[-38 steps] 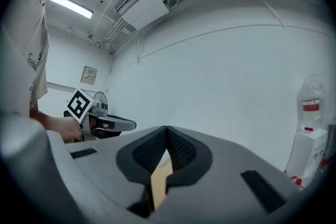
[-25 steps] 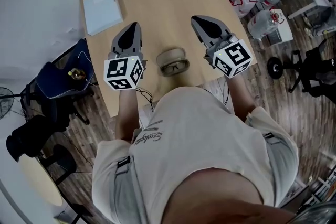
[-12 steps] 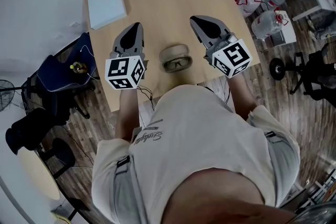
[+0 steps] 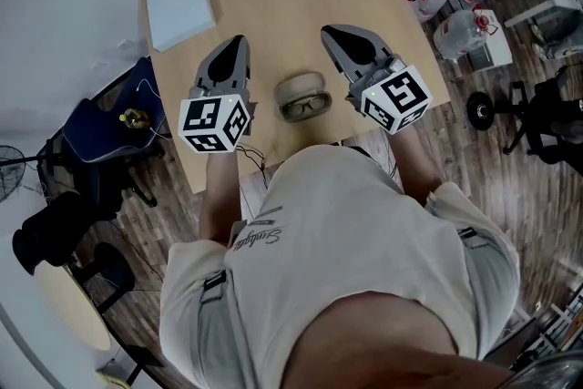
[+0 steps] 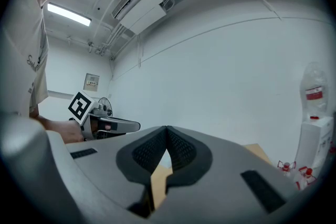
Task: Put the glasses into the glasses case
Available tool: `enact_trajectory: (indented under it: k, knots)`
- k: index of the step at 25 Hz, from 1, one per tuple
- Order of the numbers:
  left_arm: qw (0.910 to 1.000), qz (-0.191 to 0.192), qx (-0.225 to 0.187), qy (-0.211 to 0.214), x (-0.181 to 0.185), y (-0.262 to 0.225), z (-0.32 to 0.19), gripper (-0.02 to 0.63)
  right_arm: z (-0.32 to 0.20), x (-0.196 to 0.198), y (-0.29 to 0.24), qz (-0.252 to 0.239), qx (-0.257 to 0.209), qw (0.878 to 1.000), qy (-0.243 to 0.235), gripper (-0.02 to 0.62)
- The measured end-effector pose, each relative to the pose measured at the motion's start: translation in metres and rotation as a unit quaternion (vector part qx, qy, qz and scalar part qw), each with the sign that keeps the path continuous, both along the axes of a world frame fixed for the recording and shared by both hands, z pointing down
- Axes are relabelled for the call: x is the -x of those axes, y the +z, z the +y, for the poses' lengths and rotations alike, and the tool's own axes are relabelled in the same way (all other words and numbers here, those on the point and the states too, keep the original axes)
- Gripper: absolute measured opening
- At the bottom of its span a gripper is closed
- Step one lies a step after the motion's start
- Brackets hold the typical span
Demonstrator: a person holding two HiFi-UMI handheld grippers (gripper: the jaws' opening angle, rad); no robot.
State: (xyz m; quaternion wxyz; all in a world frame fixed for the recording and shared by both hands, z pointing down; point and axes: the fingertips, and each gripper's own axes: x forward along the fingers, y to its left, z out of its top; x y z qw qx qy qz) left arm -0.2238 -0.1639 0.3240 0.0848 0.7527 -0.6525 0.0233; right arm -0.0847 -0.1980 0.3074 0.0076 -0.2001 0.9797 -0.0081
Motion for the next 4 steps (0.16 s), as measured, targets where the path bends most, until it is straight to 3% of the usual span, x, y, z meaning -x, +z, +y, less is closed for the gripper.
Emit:
enact_trajectory:
  k: [4]
  knots:
    - [0.9999,0.011,0.004,-0.002,0.0013,0.0083,-0.0039,0.014,0.0052,0.0073,-0.0008,0.004,-0.015,1.0,-0.005,-0.005]
